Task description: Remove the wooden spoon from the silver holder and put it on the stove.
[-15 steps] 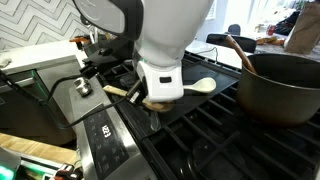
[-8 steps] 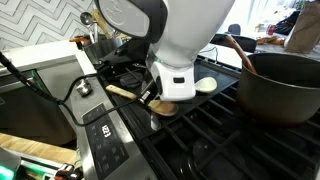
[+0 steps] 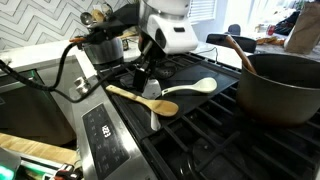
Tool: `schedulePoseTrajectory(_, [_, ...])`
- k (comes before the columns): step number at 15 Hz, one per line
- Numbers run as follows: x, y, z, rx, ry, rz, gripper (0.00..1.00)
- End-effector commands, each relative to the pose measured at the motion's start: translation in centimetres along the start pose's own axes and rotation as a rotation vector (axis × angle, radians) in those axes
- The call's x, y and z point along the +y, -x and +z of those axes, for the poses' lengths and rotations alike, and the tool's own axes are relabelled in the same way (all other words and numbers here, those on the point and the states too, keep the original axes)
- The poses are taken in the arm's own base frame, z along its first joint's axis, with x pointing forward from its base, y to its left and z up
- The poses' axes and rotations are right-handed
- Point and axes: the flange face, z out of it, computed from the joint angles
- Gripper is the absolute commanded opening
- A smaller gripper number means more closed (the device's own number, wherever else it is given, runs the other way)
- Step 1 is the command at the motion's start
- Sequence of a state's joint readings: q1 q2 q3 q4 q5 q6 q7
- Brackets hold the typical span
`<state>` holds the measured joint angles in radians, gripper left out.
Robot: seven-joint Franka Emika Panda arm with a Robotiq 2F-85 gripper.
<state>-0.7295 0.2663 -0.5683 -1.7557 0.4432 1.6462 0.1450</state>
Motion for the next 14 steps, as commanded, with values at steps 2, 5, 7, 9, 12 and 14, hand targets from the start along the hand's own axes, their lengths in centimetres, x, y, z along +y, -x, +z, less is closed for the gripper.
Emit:
schedulePoseTrajectory(2, [-2.6, 8.1, -2.2, 0.159, 0.066, -0.211, 1.0])
schedulePoseTrajectory(5, [-5.7, 13.4, -1.7, 0.282, 0.075, -0.356, 1.0])
schedulePoseTrajectory(7, [-7.3, 17.4, -1.1, 0.367, 0.082, -0.458, 1.0])
schedulePoseTrajectory(9, [-8.7, 21.4, -0.5, 0.449, 0.083, -0.555, 1.0])
schedulePoseTrajectory(12, [-9.3, 27.7, -1.0, 0.559, 0.082, -0.703, 1.0])
schedulePoseTrajectory(14, [-9.1, 31.7, -2.5, 0.606, 0.051, -0.806, 1.0])
